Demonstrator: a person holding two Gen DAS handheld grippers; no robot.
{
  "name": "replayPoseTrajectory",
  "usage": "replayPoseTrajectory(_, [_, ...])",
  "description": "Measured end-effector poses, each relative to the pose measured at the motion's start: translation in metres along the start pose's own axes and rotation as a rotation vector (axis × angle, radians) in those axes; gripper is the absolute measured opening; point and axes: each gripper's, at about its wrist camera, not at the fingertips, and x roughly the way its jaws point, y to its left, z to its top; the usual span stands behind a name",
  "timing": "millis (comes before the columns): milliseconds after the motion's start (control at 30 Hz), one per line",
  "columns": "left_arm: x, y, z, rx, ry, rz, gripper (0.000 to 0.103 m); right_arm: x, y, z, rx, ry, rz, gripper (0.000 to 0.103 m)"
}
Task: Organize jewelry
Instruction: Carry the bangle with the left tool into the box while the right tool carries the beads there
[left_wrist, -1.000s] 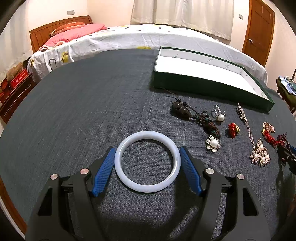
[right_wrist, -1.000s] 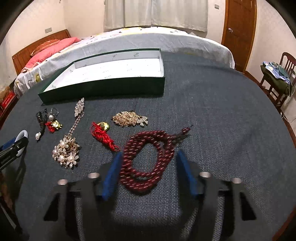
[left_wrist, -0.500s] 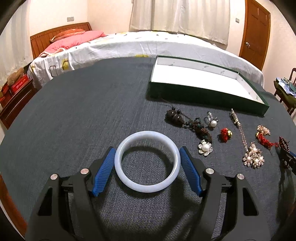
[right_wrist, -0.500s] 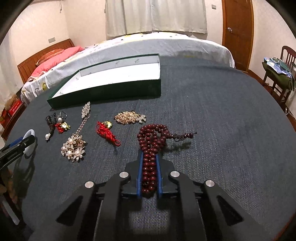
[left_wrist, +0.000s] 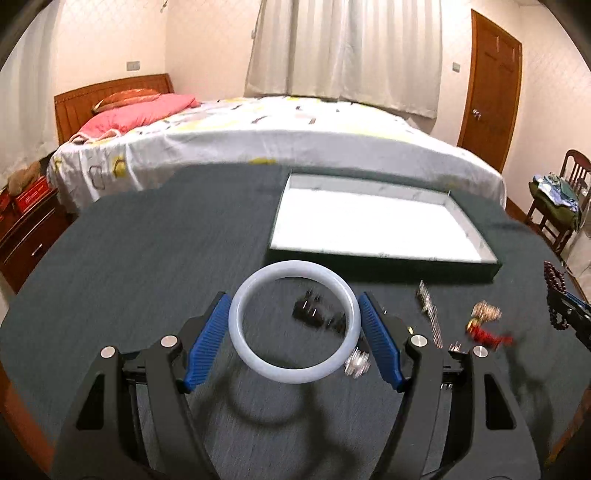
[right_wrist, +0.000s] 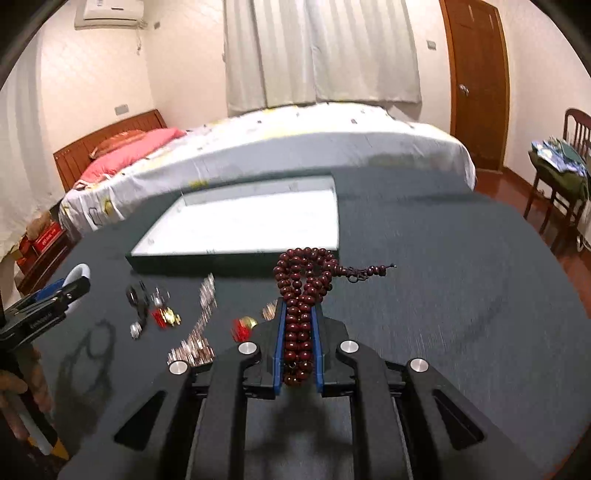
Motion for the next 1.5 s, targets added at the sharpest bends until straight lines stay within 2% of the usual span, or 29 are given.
replayPoseTrajectory(200, [0.026,-0.014,0.04,0.017,-0.054,-0.025,0.069,0.027,0.009,0.04,-0.021,-0.054,0.027,0.013])
replayPoseTrajectory(367, [0.061,-0.032,0.065,0.037,-0.05,-0.045,0.069,0.055,0.015,0.06,-0.021,-0.066,0.032,0.013])
replayPoseTrajectory(467, [0.085,-0.047,0.072,0.048,-0.03,-0.066,0.069,0.079,0.016,0.067,-0.023,-0.041,0.034,0.013])
replayPoseTrajectory(667, [0.125,-0.078,0.07,0.083,0.016,-0.093,0.069,0.116,0.013,0.066,-0.019,0.02,0.038,0.013])
replayPoseTrajectory(900, [0.164,-0.091,0.062,0.096,0.102,-0.09,0.069,0.151,0.004,0.057,0.009,0.109,0.035,0.013])
replayPoseTrajectory(1167, [0.186,-0.099,0.057,0.121,0.193,-0.115,0.069,0.167,-0.002,0.051,0.017,0.162,0.038,0.013])
replayPoseTrajectory(1500, [0.192,-0.109,0.057,0.168,0.228,-0.13,0.07,0.171,0.001,0.051,0.003,0.179,0.035,0.013])
